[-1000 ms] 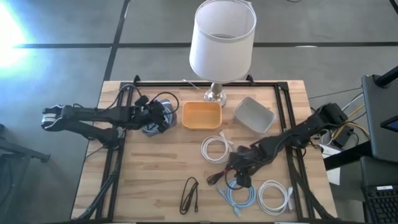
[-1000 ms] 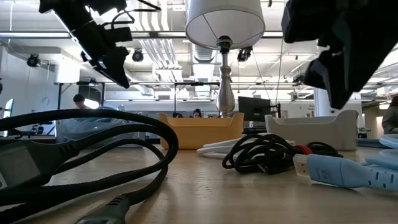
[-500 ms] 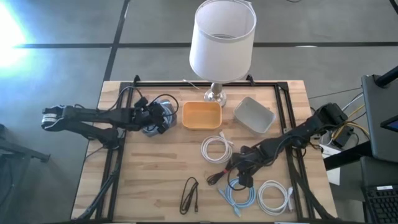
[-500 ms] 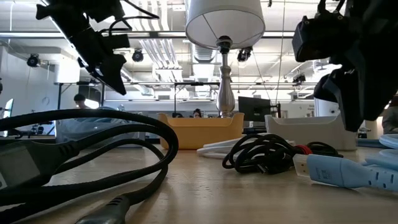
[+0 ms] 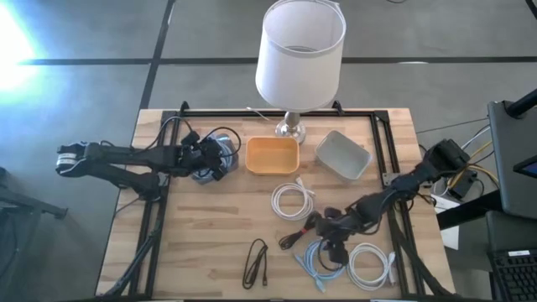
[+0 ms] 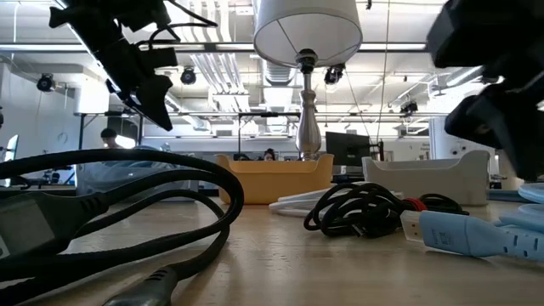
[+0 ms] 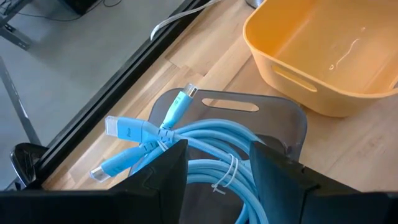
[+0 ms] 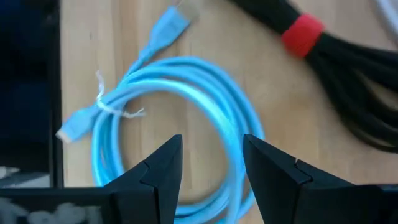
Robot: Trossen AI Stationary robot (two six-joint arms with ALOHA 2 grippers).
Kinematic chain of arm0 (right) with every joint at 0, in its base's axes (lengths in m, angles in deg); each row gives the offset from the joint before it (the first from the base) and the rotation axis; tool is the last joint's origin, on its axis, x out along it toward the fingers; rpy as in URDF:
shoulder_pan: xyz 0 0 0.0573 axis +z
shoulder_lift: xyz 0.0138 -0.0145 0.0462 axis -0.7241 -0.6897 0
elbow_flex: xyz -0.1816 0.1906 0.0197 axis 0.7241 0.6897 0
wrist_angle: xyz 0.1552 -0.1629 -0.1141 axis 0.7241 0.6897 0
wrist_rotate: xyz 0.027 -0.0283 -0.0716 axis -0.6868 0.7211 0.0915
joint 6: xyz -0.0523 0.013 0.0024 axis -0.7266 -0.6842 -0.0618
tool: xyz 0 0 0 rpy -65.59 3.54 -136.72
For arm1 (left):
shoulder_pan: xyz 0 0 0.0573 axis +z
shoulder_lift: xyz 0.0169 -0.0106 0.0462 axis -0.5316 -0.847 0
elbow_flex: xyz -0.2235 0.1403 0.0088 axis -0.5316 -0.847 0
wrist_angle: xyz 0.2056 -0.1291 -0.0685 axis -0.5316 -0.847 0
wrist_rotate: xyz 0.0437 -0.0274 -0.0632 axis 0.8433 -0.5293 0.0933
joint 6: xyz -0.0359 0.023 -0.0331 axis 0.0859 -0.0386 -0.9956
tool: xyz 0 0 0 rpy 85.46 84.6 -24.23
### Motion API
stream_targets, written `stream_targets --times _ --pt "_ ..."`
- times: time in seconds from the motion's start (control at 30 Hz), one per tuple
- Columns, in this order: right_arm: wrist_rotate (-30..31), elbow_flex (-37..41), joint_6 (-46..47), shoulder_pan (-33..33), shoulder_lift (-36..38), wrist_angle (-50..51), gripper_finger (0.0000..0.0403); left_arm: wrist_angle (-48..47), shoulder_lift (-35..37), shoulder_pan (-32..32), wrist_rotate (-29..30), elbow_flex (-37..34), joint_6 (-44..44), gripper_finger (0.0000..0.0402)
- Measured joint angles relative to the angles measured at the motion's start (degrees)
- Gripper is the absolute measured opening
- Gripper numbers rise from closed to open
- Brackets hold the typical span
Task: Sort HDMI cables
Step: Put the blue HDMI cable into the black bin
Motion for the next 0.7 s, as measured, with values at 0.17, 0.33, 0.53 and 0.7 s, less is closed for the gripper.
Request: stream_targets --times 0.17,0.33,0.53,0.7 --pt "3.9 1.1 -0.5 1.5 0.0 -0.3 0.0164 0.1 0.0 0.0 0.0 0.0 0.0 0.0177" --pt "4.8 2.8 -0.5 1.7 0.0 -1.0 0.0164 0.1 0.0 0.0 0.0 0.0 0.0 0.0177" --pt "5.1 5.9 -0.7 1.6 0.0 -3.1 0.0158 0.1 0.0 0.0 0.0 0.0 0.0 0.0177" --pt "6.6 8.3 -3.4 1.6 0.0 -7.5 0.0131 0.1 0.0 0.0 0.0 0.0 0.0 0.0177"
